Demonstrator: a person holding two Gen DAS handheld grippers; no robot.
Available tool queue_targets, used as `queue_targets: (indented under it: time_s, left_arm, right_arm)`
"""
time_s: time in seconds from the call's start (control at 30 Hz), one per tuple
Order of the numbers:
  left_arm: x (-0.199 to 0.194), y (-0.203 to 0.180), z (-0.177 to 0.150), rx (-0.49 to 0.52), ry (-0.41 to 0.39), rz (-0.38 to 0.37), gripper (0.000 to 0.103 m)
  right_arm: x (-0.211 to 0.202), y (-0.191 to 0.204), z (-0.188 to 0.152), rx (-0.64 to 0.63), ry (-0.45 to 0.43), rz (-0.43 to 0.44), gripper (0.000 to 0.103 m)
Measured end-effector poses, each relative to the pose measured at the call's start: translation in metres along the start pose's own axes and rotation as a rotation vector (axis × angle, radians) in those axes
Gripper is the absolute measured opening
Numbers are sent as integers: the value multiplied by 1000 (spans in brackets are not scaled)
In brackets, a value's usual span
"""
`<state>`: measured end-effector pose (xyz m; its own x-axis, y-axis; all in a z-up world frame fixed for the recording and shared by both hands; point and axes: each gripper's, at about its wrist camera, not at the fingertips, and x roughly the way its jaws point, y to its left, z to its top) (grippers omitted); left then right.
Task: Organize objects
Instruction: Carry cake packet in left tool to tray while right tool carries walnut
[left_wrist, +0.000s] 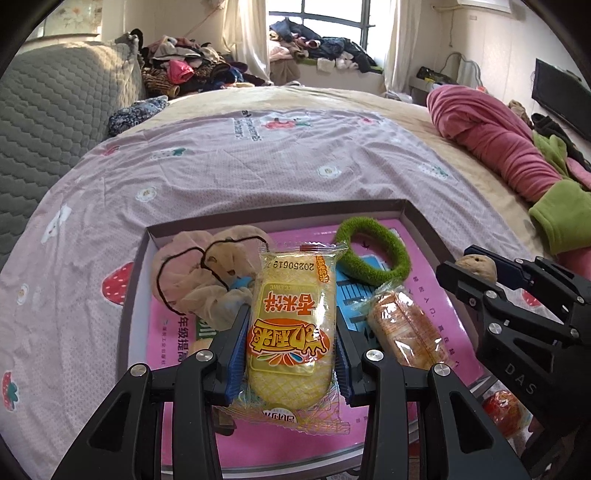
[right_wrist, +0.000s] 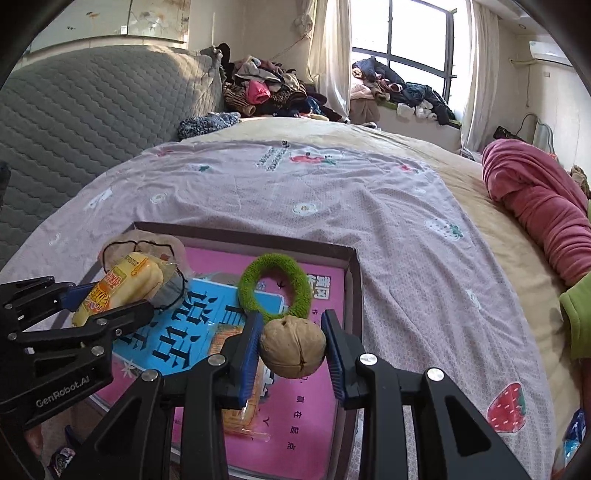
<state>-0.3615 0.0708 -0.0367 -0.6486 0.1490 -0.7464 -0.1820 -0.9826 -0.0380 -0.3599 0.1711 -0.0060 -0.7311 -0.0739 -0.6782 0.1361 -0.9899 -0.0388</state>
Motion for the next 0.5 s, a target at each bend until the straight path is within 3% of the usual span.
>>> queue_targets:
  time_s: [0.5]
  left_arm:
    - [13,-4,-6,22,57,11,42]
  right_arm:
    - [19,-6,-5,22,59,-4,33]
